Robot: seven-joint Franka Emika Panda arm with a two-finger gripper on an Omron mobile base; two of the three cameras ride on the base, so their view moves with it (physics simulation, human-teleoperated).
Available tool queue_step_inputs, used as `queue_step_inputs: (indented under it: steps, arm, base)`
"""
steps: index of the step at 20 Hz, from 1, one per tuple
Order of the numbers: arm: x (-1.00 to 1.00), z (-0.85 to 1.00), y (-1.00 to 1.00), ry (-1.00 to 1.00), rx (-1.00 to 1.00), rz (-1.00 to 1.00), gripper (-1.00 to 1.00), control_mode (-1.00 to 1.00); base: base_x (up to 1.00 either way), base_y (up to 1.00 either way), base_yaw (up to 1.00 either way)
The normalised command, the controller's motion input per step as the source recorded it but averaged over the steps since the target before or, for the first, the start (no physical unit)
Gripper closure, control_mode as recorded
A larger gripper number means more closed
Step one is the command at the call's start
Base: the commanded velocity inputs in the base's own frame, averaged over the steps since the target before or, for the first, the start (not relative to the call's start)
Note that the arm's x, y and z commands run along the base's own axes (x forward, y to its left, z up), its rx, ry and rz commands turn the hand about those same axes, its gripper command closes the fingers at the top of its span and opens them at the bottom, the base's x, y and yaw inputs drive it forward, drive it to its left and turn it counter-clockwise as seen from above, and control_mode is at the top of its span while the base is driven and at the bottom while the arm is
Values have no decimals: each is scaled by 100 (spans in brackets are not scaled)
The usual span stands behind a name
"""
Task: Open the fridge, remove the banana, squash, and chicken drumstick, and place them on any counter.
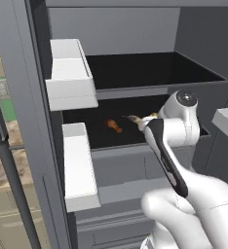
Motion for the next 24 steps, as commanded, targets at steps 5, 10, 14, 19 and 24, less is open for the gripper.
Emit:
queue_step_inputs:
  steps: [5,10,14,19,24]
  arm:
    - [47,-31,0,0,0,0,-100,-100]
    - [45,-25,0,0,0,0,-100,-100]
    - [44,-23,0,0,0,0,-100,-100]
    - [39,-21,0,0,0,0,-100,-100]
    - [38,-22,0,0,0,0,-100,-100]
  base:
    - [0,0,0]
    - [0,0,0]
    - [0,0,0]
    - [0,0,0]
    - [0,0,0]
